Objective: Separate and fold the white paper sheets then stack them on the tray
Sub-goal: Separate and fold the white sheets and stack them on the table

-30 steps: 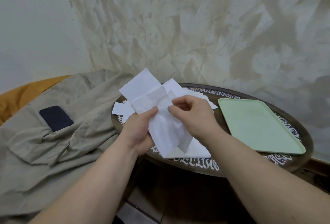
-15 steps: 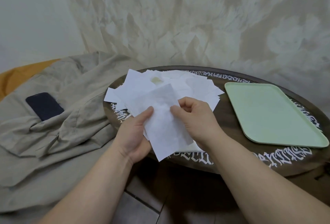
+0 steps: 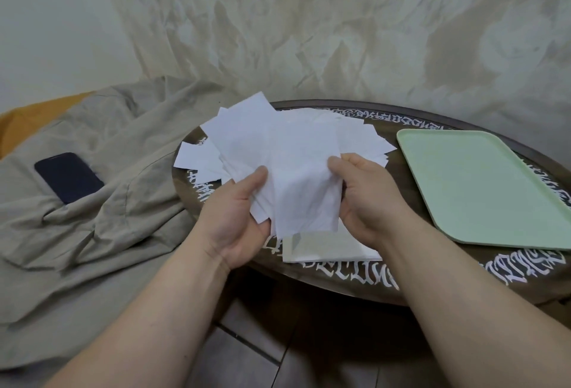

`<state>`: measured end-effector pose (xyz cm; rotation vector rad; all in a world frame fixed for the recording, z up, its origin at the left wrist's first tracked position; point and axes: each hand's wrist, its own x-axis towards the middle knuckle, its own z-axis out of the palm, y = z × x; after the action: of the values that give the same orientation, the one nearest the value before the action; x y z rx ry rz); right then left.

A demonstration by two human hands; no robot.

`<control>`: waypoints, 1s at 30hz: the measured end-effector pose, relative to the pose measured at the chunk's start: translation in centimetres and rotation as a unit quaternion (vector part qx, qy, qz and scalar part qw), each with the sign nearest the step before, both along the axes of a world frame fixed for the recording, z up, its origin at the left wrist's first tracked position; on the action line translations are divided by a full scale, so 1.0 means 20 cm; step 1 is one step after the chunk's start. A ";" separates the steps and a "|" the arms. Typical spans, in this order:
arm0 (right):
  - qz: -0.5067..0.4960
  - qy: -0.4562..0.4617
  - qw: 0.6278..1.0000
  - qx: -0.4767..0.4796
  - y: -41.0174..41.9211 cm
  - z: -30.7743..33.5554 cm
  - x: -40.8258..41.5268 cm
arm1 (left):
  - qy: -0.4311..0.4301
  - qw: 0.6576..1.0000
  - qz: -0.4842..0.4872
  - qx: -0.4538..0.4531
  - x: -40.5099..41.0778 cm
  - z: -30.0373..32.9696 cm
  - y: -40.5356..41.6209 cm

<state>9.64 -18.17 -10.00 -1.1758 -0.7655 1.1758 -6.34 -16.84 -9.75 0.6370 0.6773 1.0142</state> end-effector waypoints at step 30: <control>0.145 -0.111 0.983 0.007 -0.12 0.10 0.11 | 0.124 0.977 0.147 0.094 0.00 0.00 -0.01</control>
<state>11.82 -20.60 -7.94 -1.2261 -1.1430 1.2855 -6.27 -17.12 -9.67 0.8554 0.9194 1.2963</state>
